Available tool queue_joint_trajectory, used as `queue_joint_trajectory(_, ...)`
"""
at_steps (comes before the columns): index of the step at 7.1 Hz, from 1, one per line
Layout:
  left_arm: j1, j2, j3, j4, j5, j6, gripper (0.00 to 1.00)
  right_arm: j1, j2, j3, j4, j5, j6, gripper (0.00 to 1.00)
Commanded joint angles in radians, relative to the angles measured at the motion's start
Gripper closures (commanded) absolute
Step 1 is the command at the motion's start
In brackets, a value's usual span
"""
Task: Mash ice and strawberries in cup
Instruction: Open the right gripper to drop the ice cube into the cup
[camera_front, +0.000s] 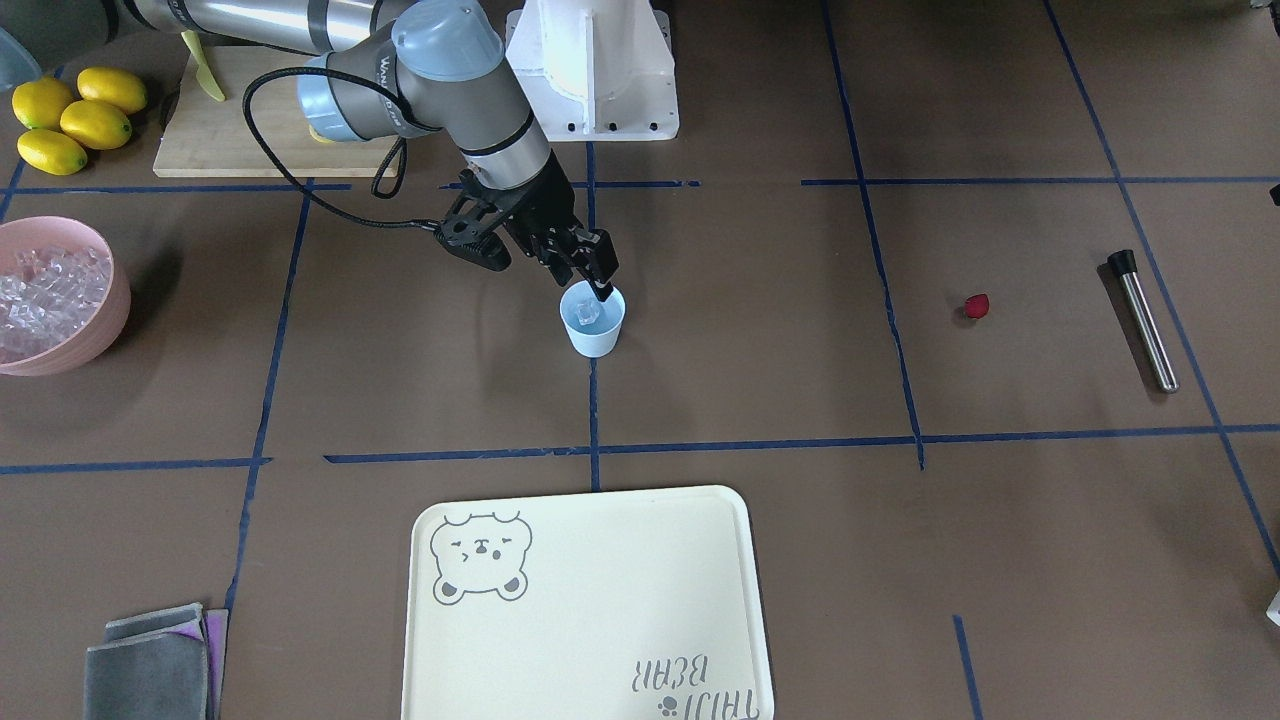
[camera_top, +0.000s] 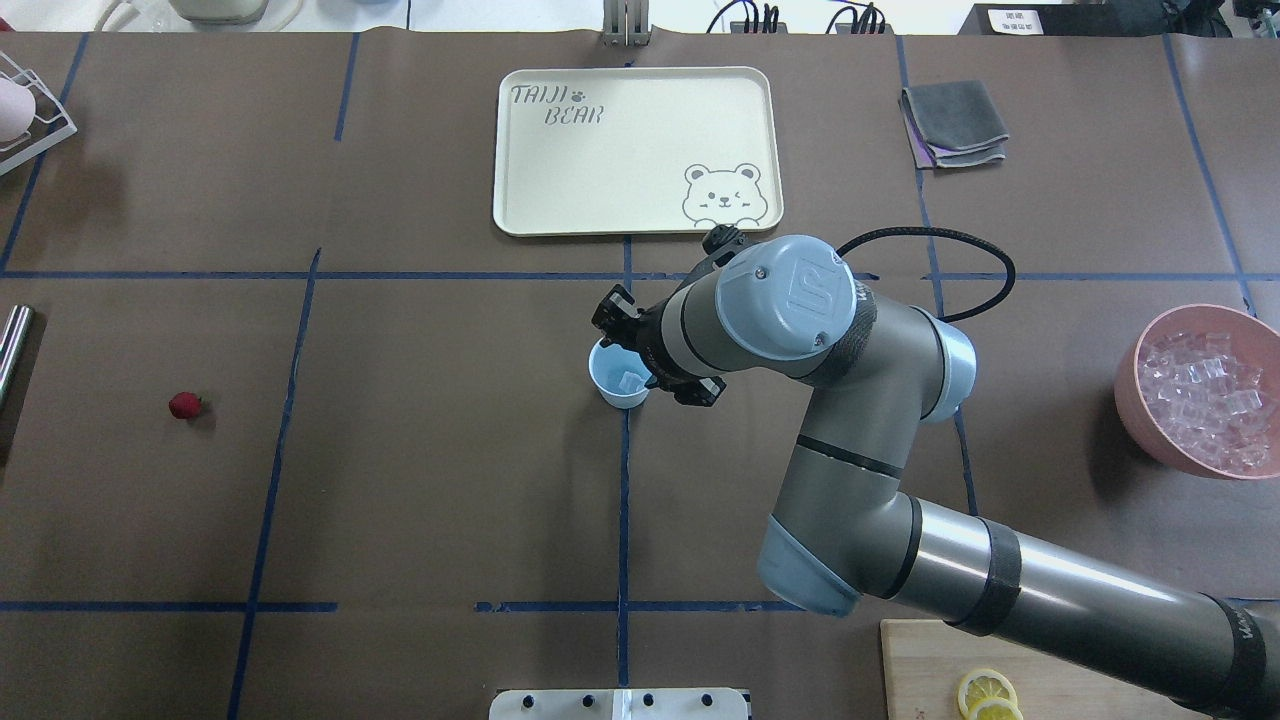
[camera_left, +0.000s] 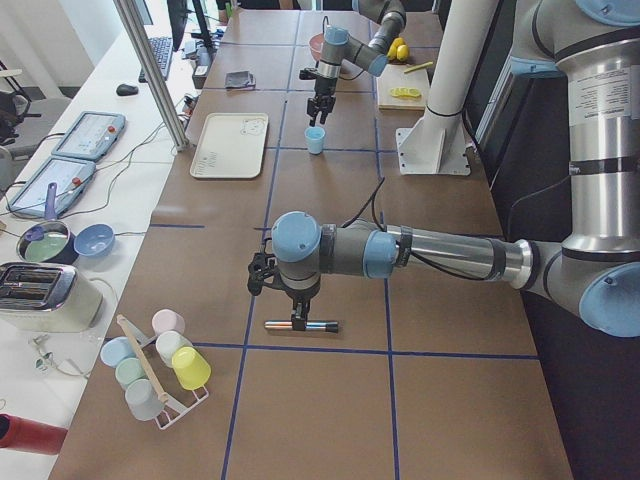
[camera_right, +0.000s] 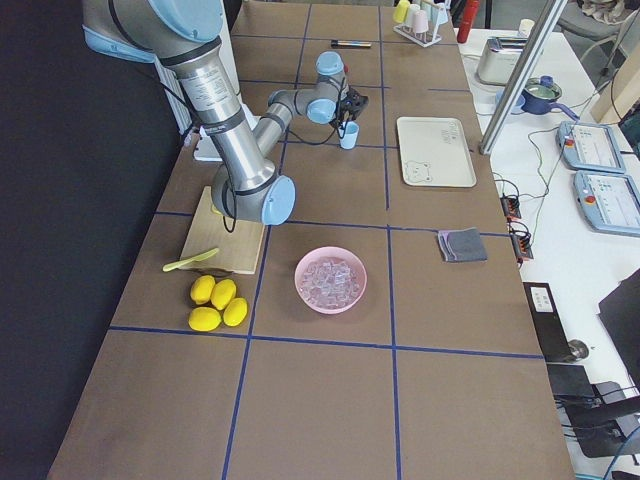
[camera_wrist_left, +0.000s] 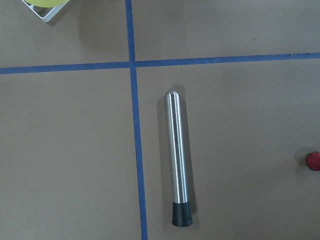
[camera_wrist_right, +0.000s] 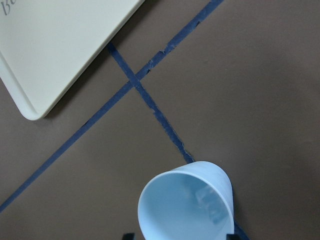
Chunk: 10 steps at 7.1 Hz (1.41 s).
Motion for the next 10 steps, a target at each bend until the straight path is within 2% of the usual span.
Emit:
queue_joint_trajectory(1,0.001,0.006,-0.011,-0.001,0.000,0.000,0.00,0.021,-0.015,0.023,-0.006,0.011,-0.003,0.09)
queue_joint_trajectory(2,0.002,0.006,-0.011,-0.001,0.000,0.000,0.00,0.062,-0.127,0.122,-0.006,0.059,-0.010,0.01)
queue_joint_trajectory(4,0.004,0.008,-0.013,0.000,-0.002,0.000,0.00,0.227,-0.376,0.268,-0.001,0.266,-0.229,0.01)
queue_joint_trajectory(5,0.004,0.008,-0.011,0.002,-0.014,0.000,0.00,0.293,-0.494,0.304,0.002,0.315,-0.394,0.01)
queue_joint_trajectory(7,0.005,0.020,-0.013,-0.004,-0.060,0.000,0.00,0.459,-0.698,0.315,0.008,0.408,-0.820,0.01)
queue_joint_trajectory(8,0.005,0.020,-0.014,-0.004,-0.060,0.000,0.00,0.548,-0.787,0.309,0.005,0.426,-1.052,0.01)
queue_joint_trajectory(9,0.008,0.020,-0.026,-0.004,-0.054,0.000,0.00,0.637,-0.817,0.272,-0.003,0.476,-1.258,0.01)
queue_joint_trajectory(10,0.010,0.018,-0.029,-0.003,-0.051,0.000,0.00,0.688,-0.828,0.237,-0.005,0.501,-1.380,0.01)
